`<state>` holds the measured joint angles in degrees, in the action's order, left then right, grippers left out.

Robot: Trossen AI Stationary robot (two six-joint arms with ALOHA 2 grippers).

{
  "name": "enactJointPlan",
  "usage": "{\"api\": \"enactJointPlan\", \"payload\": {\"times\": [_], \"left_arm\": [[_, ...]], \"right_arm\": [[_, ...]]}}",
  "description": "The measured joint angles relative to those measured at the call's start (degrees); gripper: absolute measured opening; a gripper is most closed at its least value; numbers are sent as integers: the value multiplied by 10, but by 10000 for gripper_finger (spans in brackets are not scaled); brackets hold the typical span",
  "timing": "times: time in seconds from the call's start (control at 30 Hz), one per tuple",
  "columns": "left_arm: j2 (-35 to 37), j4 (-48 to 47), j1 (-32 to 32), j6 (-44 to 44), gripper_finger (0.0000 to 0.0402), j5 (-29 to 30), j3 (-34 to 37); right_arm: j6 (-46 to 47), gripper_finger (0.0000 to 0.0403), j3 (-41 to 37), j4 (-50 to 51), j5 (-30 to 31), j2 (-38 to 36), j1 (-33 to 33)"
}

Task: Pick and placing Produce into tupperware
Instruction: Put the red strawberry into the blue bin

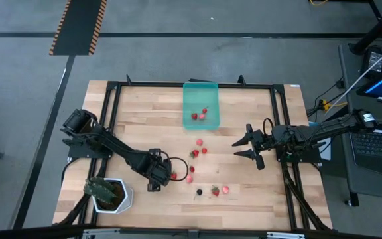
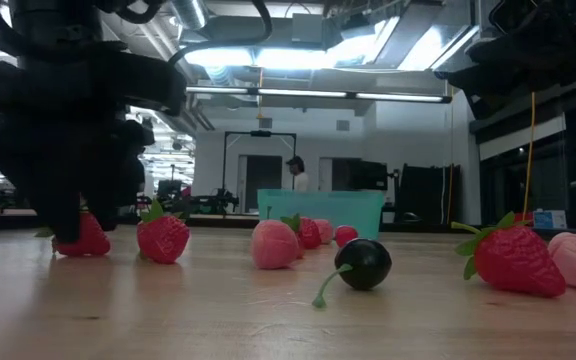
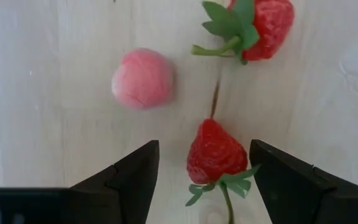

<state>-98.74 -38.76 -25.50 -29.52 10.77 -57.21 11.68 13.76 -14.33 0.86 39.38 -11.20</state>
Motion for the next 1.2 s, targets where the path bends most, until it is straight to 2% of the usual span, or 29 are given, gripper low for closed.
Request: {"api": "enactJointPlan", "payload": {"times": [0.3,0.6,0.87,1.2], "left_arm": [[-39,6,0,0,220,-35,-3],[-46,6,0,0,203,-31,-2],[-46,9,-1,18,135,-33,-2],[-36,10,-2,46,132,-30,0]], "right_arm": [[0,178,0,0,0,0,0],[0,178,0,1,0,0,0],[0,178,0,1,0,0,0],[0,178,0,0,0,0,0]]}}
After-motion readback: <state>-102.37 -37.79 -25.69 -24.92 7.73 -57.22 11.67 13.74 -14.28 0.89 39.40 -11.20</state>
